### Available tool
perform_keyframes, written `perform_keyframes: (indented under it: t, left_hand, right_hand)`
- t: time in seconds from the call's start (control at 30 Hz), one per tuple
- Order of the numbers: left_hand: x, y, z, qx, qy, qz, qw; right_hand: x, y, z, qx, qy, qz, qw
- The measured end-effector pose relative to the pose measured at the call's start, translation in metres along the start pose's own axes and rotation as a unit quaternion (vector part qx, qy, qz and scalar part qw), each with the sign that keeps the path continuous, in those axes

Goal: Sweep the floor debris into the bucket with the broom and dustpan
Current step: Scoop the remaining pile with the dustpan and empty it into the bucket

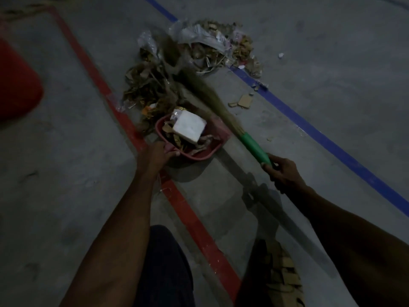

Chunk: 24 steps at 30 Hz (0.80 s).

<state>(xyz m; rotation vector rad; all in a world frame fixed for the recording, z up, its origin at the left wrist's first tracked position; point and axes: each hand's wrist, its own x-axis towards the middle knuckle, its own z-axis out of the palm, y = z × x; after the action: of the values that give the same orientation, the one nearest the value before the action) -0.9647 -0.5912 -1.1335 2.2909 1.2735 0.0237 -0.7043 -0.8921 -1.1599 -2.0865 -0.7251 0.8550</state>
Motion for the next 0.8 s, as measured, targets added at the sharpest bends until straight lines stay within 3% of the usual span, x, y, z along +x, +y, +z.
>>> perform_keyframes:
  t: [0.27, 0.4, 0.63, 0.8]
  left_hand:
    - [-0.024, -0.02, -0.017, 0.013, 0.01, 0.003, 1.0]
    - [-0.041, -0.038, -0.033, 0.017, 0.027, -0.021, 0.999]
    - [-0.07, -0.08, -0.062, 0.012, 0.047, -0.065, 0.997]
    - [-0.089, -0.118, -0.065, -0.01, 0.049, -0.108, 0.993]
  right_hand:
    - [0.022, -0.045, 0.014, 0.028, 0.086, -0.012, 0.996]
    - [0.038, -0.077, 0.027, 0.005, 0.092, -0.029, 0.995]
    - [0.063, -0.114, 0.052, -0.134, 0.055, -0.097, 0.985]
    - [0.084, -0.118, 0.078, -0.253, 0.072, -0.107, 0.959]
